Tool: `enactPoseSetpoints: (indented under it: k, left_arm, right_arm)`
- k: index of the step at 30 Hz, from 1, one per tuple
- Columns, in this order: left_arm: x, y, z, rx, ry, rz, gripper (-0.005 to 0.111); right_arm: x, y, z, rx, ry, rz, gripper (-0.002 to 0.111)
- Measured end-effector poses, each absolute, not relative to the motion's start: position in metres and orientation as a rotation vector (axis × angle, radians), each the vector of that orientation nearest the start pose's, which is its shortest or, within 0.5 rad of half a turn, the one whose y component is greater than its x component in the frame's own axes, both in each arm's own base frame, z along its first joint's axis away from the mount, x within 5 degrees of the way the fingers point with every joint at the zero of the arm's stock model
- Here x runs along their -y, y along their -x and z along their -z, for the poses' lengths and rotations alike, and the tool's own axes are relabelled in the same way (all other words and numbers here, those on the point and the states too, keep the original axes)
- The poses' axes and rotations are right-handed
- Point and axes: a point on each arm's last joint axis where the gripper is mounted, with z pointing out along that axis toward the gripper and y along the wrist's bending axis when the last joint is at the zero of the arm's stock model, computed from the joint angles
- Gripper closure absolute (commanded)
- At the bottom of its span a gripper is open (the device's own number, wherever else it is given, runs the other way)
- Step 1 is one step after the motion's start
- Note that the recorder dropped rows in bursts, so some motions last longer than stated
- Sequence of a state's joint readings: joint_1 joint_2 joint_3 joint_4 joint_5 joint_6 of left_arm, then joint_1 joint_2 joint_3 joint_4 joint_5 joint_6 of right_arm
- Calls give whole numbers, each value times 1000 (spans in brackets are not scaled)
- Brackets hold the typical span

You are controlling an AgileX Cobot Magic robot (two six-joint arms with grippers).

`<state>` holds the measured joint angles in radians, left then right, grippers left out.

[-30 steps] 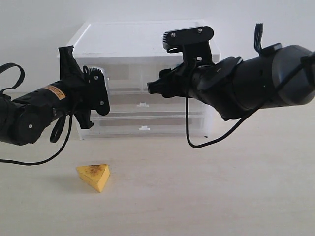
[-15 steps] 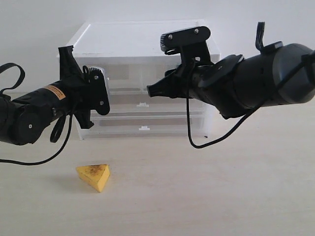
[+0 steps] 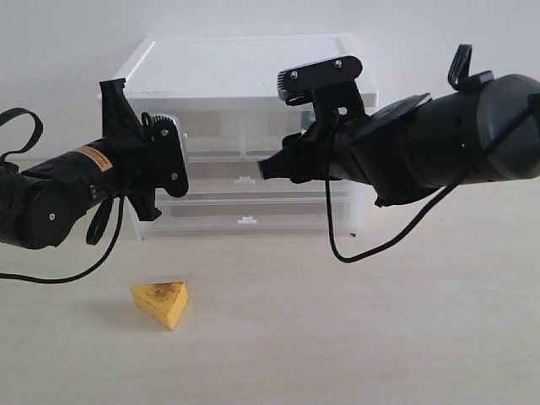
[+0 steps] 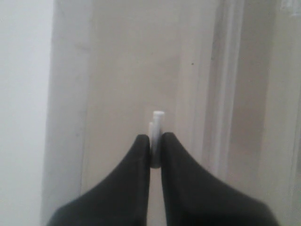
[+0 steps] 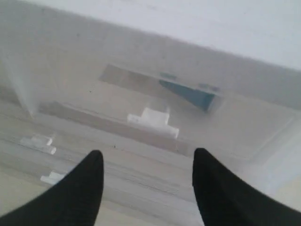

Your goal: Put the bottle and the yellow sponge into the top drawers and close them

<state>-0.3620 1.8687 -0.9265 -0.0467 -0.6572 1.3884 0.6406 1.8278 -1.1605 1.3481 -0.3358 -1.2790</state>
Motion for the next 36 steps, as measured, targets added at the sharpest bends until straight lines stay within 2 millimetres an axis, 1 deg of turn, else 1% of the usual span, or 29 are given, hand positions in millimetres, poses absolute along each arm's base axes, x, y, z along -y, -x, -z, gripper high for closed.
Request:
enactPoseSetpoints:
  k: [2, 4, 5, 6, 7, 9, 13, 16, 19, 22, 24, 25, 26, 29, 33, 36]
  left_arm:
    - [136, -366, -189, -1214, -1368, -734, 103]
    - [136, -366, -189, -1214, -1368, -734, 103]
    - [136, -366, -189, -1214, -1368, -734, 103]
    - [136, -366, -189, -1214, -1368, -734, 103]
    - [136, -366, -189, -1214, -1368, -734, 103]
    - [136, -366, -189, -1214, -1368, -734, 103]
    - [136, -366, -189, -1217, -1365, -731, 103]
    - [136, -366, -189, -1260, -1314, -679, 103]
    - [135, -365, -188, -1305, -1261, -625, 103]
    - [134, -363, -187, -1342, -1189, -569, 103]
    - [133, -360, -189, -1383, -1124, -515, 103]
    - [132, -358, -190, -1408, -1086, -484, 103]
    - [128, -351, -192, -1476, -1019, -422, 103]
    - [121, -338, -196, -1544, -971, -362, 103]
    - [116, -322, -200, -1551, -1006, -364, 103]
    - [115, -318, -202, -1549, -1028, -373, 103]
  right_arm:
    - [-216, -339, -230, -2004, 390, -95, 58]
    - [-210, -332, -235, -1997, 381, -85, 67]
    - [-207, -330, -235, -1996, 377, -75, 82]
    - [-201, -325, -235, -1996, 367, -52, 93]
    - [-199, -323, -235, -1996, 361, -39, 108]
    - [-193, -322, -237, -1982, 336, 1, 108]
    - [-191, -323, -241, -1943, 346, 47, 108]
    - [-189, -325, -245, -1899, 345, 93, 108]
    - [-189, -325, -246, -1884, 337, 76, 108]
    - [-191, -327, -242, -1878, 359, 81, 108]
    - [-193, -329, -235, -1885, 380, 92, 108]
    - [-194, -330, -231, -1890, 392, 100, 108]
    - [-195, -332, -224, -1900, 406, 116, 108]
    - [-195, -334, -219, -1904, 409, 134, 108]
    - [-196, -334, -219, -1891, 422, 138, 108]
    - [-196, -334, -220, -1886, 425, 137, 108]
